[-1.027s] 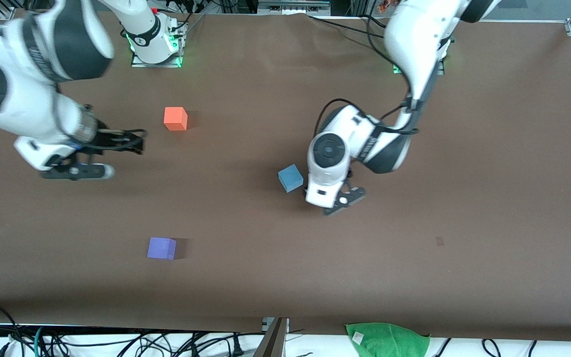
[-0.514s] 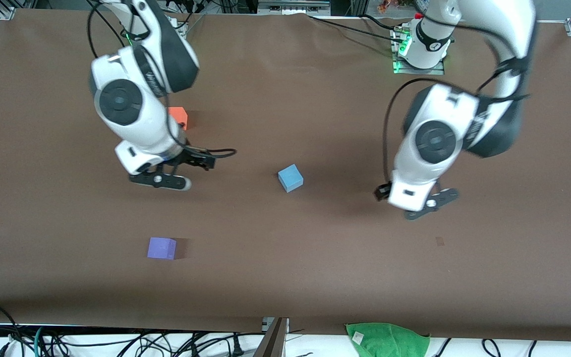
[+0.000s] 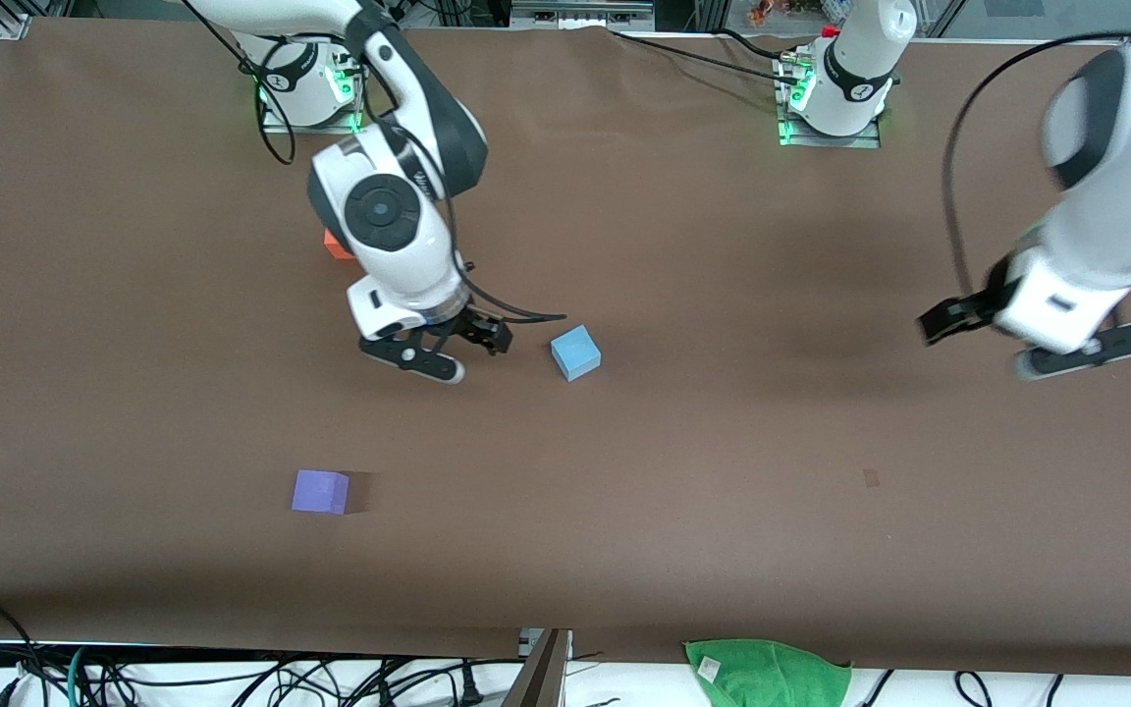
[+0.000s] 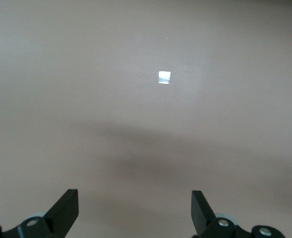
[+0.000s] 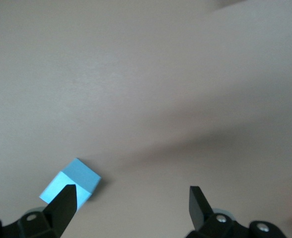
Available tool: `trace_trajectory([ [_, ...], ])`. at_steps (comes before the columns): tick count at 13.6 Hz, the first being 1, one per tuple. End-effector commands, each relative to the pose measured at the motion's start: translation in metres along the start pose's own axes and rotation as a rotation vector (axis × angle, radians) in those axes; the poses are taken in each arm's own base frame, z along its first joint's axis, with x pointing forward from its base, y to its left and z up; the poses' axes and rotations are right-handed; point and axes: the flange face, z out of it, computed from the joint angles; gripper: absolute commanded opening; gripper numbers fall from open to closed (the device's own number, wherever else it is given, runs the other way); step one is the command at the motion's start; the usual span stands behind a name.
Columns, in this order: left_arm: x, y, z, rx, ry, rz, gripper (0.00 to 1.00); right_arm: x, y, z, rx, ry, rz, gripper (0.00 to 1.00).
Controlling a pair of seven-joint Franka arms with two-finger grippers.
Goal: Place blue block between orange and purple blocks
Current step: 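Withdraw the left gripper while the right gripper reaches toward the cube, then lower the right gripper onto the light-blue cube and close on it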
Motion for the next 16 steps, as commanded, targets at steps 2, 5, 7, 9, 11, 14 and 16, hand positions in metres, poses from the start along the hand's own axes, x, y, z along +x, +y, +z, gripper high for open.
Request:
trace_trajectory([
  [2,-0.016,-0.039,-0.013,-0.052,-0.009,0.083,1.0,-0.015,-0.023,0.017,0.042,0.03,0.142,1.0],
  [5,-0.024,-0.042,-0.033,-0.056,0.013,0.118,1.0,-0.026,-0.036,0.04,0.071,0.037,0.228,1.0],
  [7,-0.032,-0.046,-0.06,-0.059,0.035,0.126,1.0,-0.044,-0.05,0.054,0.084,0.045,0.242,1.0],
  [9,-0.03,-0.045,-0.084,-0.077,0.057,0.123,1.0,-0.061,-0.059,0.065,0.067,0.06,0.244,1.0],
  [11,-0.03,-0.042,-0.086,-0.078,0.062,0.131,1.0,-0.081,-0.067,0.083,0.026,0.11,0.137,1.0],
  [14,-0.025,-0.038,-0.087,-0.083,0.063,0.124,1.0,-0.102,-0.085,0.088,0.01,0.154,-0.088,1.0],
  [16,-0.022,-0.035,-0.096,-0.112,0.077,0.121,1.0,-0.113,-0.093,0.083,0.012,0.158,-0.215,1.0],
])
